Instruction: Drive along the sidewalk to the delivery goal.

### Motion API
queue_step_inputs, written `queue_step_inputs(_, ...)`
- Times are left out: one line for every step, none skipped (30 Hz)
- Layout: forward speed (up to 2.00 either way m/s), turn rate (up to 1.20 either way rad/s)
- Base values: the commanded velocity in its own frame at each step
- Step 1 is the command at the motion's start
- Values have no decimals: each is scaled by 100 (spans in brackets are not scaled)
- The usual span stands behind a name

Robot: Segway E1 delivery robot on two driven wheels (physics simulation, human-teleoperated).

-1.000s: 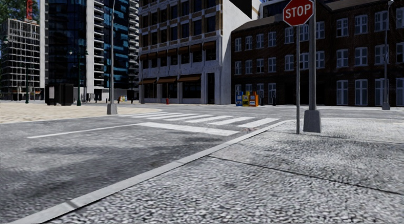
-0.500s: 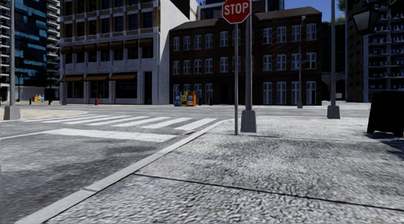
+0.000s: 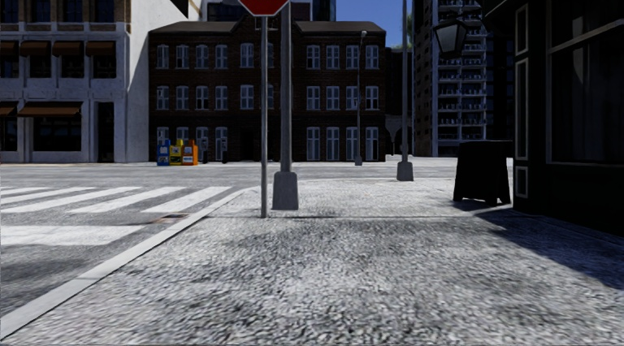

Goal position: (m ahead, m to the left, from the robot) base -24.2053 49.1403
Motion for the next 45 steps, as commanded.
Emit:
queue_step_inputs(126,-56)
queue_step_inputs(126,-56)
queue_step_inputs(126,-2)
queue_step_inputs(126,0)
queue_step_inputs(126,0)
queue_step_inputs(126,0)
queue_step_inputs(126,0)
queue_step_inputs(126,0)
queue_step_inputs(126,0)
queue_step_inputs(126,0)
queue_step_inputs(127,0)
queue_step_inputs(127,0)
queue_step_inputs(128,0)
queue_step_inputs(128,0)
queue_step_inputs(128,0)
queue_step_inputs(128,0)
queue_step_inputs(128,0)
queue_step_inputs(128,-24)
queue_step_inputs(128,-24)
queue_step_inputs(132,-45)
queue_step_inputs(144,-51)
queue_step_inputs(156,-53)
queue_step_inputs(156,-53)
queue_step_inputs(181,-53)
queue_step_inputs(200,-53)
queue_step_inputs(200,-53)
queue_step_inputs(200,-53)
queue_step_inputs(200,-53)
queue_step_inputs(200,-53)
queue_step_inputs(200,-53)
queue_step_inputs(200,-53)
queue_step_inputs(200,-52)
queue_step_inputs(200,-47)
queue_step_inputs(200,-5)
queue_step_inputs(200,0)
queue_step_inputs(200,0)
queue_step_inputs(200,0)
queue_step_inputs(200,0)
queue_step_inputs(200,0)
queue_step_inputs(200,0)
queue_step_inputs(200,0)
queue_step_inputs(200,0)
queue_step_inputs(200,0)
queue_step_inputs(200,0)
queue_step_inputs(200,0)
